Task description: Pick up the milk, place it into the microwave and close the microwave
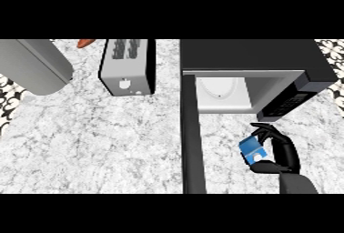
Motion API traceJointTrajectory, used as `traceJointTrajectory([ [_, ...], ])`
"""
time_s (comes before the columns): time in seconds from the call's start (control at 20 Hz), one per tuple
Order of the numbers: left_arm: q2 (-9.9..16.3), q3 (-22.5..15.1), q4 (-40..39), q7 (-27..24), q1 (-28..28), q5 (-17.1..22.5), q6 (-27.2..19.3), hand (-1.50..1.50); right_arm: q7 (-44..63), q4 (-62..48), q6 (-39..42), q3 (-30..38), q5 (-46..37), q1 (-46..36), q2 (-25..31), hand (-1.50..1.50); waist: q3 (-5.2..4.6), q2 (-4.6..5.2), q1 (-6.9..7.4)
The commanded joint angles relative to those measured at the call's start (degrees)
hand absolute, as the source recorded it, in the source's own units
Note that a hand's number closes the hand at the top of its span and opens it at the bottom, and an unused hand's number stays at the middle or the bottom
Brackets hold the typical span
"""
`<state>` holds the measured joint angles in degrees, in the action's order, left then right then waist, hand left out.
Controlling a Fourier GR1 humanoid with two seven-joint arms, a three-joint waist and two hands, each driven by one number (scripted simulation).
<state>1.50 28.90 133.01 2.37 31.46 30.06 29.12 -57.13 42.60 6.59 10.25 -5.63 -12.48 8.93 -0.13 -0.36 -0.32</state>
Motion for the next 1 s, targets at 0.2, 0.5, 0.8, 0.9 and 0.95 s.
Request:
traceJointTrajectory([
  [0.2,-0.68,2.13,2.92,2.03,0.39,3.99,0.6,-1.5,15.59,24.68,-4.95,-5.26,-0.53,5.71,-4.43,1.5,0.07,0.11,0.34],
  [0.5,-1.41,0.17,-0.72,-2.81,2.18,0.54,2.4,-1.5,25.07,28.04,-10.19,-7.24,-3.45,0.22,-6.68,1.5,0.09,0.23,0.89],
  [0.8,2.75,4.34,-5.11,-0.22,-3.39,3.88,2.74,-1.5,30.4,18.44,-19.01,-8.57,-12.38,-12.73,-6.95,1.5,0.11,0.52,1.29],
  [0.9,-0.03,3.62,-2.19,-0.56,-2.07,2.07,2.88,-1.5,31.07,13.42,-19.74,-6.5,-12.75,-17.66,-5.32,1.5,0.14,0.54,1.52],
  [0.95,-0.09,3.44,-4.08,-0.86,-2.18,2.28,4.17,-1.5,31.59,11.73,-18.23,-4.76,-11.77,-19.6,-3.03,1.5,0.13,0.53,1.42],
])
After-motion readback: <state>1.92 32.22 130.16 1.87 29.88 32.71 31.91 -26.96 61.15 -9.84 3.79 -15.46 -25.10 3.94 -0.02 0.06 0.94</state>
